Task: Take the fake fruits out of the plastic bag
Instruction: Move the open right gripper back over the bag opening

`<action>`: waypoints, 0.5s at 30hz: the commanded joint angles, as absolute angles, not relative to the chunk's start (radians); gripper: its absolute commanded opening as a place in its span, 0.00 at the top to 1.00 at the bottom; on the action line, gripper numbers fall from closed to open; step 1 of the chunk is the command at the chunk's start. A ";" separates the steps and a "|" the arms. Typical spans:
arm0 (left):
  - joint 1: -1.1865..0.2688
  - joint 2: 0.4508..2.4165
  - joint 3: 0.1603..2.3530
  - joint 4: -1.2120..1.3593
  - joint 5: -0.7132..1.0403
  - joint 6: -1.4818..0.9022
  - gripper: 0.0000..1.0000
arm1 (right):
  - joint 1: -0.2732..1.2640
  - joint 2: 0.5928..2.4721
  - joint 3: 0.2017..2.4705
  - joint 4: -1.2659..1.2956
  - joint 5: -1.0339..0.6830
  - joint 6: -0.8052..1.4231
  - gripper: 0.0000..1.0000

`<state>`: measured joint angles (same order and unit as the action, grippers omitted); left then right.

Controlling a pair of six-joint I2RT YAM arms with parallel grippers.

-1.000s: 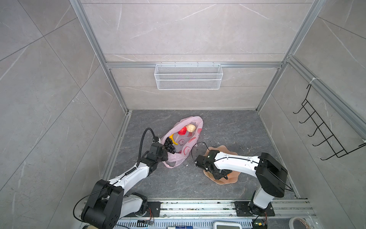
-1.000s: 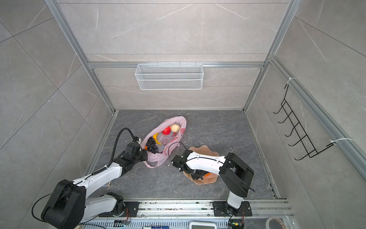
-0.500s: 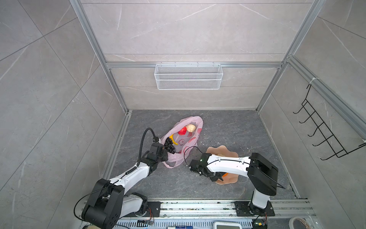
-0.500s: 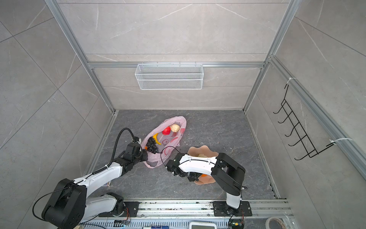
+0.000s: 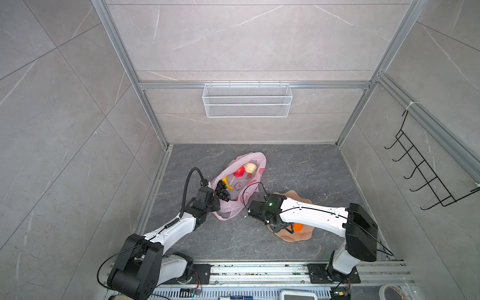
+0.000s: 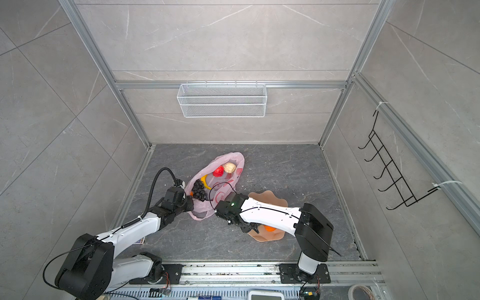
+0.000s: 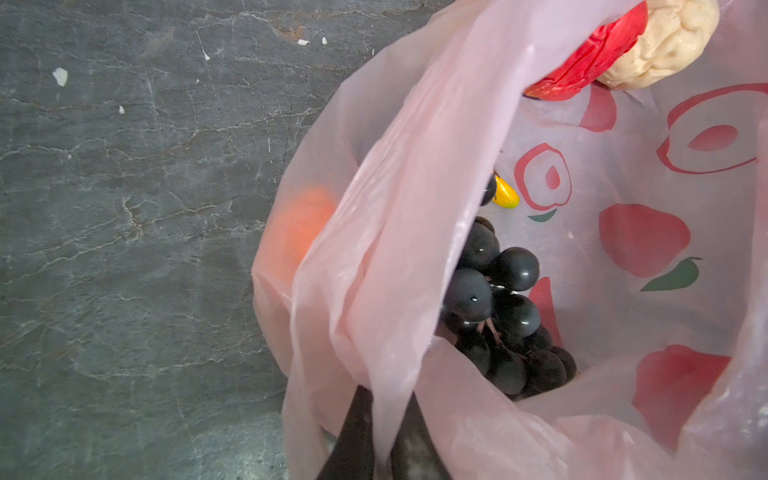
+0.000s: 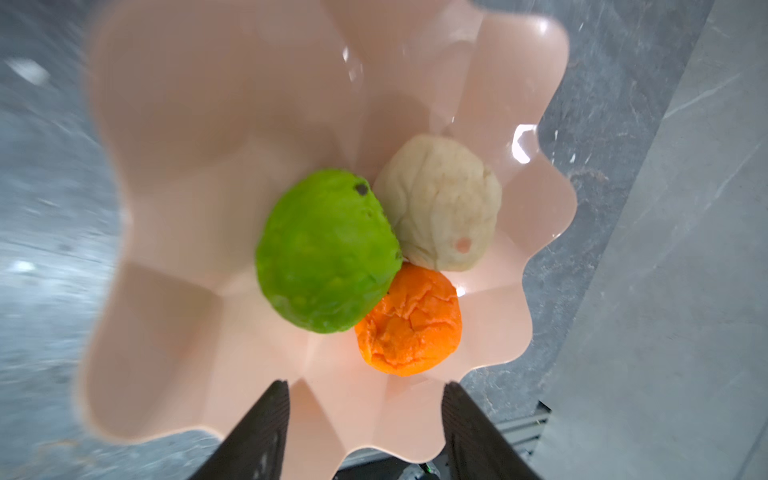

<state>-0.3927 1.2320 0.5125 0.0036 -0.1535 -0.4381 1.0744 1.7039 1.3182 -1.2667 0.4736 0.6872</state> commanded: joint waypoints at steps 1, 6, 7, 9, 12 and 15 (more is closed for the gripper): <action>-0.390 1.222 0.534 0.003 -0.113 -0.471 0.91 | 1.060 1.668 1.398 -1.224 0.474 0.678 0.38; -0.399 1.184 0.537 -0.031 -0.074 -0.549 0.92 | 1.005 1.688 1.495 -1.026 0.399 0.645 0.40; -0.407 1.173 0.535 -0.039 -0.075 -0.554 0.93 | 0.994 1.697 1.511 -0.982 0.381 0.641 0.40; -0.424 1.146 0.540 -0.067 -0.094 -0.562 0.93 | 0.967 1.724 1.545 -0.885 0.333 0.631 0.40; -0.428 1.110 0.530 -0.098 -0.107 -0.578 0.94 | 0.930 1.794 1.603 -0.762 0.275 0.630 0.40; -0.428 1.090 0.538 -0.136 -0.107 -0.590 0.94 | 0.899 1.888 1.675 -0.680 0.216 0.628 0.41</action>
